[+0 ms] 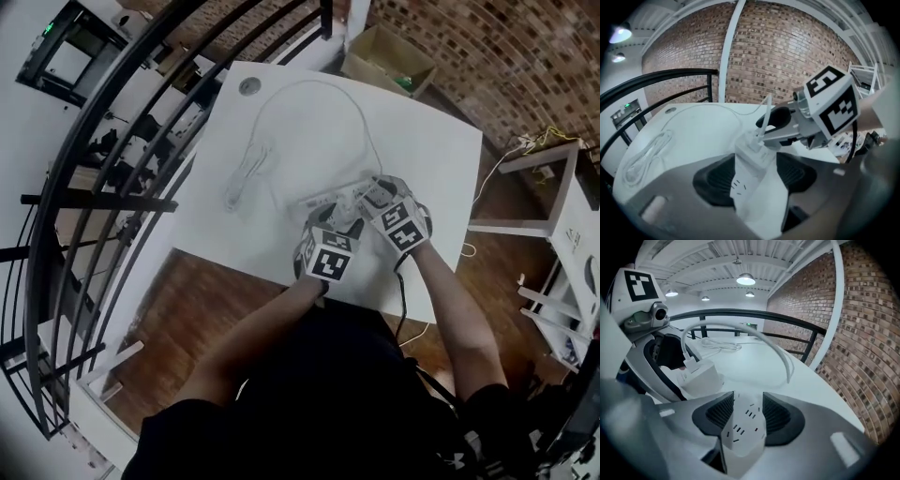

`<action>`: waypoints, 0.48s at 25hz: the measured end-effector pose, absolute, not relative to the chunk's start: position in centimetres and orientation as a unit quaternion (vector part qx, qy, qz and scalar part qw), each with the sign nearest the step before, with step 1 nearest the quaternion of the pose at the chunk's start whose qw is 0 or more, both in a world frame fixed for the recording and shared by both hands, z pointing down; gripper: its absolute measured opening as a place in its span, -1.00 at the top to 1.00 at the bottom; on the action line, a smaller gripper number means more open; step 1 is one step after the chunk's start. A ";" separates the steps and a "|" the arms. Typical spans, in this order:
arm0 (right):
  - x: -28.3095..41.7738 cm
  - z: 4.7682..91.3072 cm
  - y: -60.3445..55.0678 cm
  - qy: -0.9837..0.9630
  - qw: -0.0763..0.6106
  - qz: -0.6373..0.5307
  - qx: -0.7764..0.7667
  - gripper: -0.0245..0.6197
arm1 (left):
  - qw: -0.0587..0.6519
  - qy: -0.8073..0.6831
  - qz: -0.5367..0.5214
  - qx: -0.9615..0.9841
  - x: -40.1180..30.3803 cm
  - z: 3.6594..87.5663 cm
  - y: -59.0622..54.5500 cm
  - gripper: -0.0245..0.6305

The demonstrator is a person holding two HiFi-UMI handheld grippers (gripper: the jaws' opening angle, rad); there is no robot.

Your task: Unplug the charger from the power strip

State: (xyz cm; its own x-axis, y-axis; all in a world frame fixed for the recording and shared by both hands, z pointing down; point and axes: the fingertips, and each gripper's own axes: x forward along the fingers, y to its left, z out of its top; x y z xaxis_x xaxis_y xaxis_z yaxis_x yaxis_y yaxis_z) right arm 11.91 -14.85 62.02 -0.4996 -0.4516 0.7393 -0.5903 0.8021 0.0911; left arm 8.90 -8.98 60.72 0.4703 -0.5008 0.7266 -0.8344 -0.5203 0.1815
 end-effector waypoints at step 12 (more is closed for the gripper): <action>10.7 62.5 -12.6 -0.859 0.359 0.157 0.329 0.87 | 0.208 -0.344 0.330 0.854 8.0 60.0 -10.2 0.11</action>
State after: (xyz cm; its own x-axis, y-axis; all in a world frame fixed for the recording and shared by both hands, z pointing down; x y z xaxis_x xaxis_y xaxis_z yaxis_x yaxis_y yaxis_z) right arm 10.67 -12.58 62.51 -0.5262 -0.4526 0.7199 -0.6779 0.7344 -0.0337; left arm 8.01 -10.16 59.99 0.5464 -0.4497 0.7065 -0.7243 -0.6773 0.1290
